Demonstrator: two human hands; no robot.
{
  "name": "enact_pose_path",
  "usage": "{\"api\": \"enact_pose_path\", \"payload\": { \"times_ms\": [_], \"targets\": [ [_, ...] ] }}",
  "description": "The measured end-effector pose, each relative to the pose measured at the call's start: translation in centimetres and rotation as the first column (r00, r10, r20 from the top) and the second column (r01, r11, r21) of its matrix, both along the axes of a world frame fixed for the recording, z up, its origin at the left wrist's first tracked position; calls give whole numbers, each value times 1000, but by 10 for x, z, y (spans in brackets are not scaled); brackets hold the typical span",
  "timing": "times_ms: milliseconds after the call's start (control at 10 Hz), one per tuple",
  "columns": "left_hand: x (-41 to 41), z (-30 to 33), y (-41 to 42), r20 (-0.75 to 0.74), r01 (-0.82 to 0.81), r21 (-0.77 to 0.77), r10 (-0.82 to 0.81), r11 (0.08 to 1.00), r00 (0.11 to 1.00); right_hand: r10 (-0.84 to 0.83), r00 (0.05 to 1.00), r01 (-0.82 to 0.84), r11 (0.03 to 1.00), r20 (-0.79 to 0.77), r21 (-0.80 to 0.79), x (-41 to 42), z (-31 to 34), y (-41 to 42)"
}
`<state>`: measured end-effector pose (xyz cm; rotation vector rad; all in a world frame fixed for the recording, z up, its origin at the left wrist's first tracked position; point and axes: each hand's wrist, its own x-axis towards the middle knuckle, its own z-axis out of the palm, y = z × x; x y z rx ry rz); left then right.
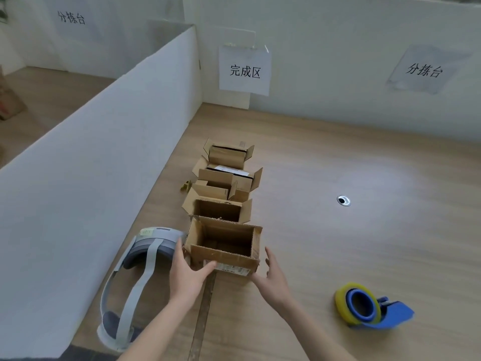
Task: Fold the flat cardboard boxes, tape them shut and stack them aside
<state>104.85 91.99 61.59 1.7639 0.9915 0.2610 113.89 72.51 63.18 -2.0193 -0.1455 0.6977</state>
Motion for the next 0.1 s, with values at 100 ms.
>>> {"api": "enact_pose_path", "payload": {
  "times_ms": [100],
  "targets": [
    [-7, 10, -1, -13, 52, 146, -50, 988, 999, 26, 997, -22, 998, 71, -60, -4, 12, -17]
  ]
}}
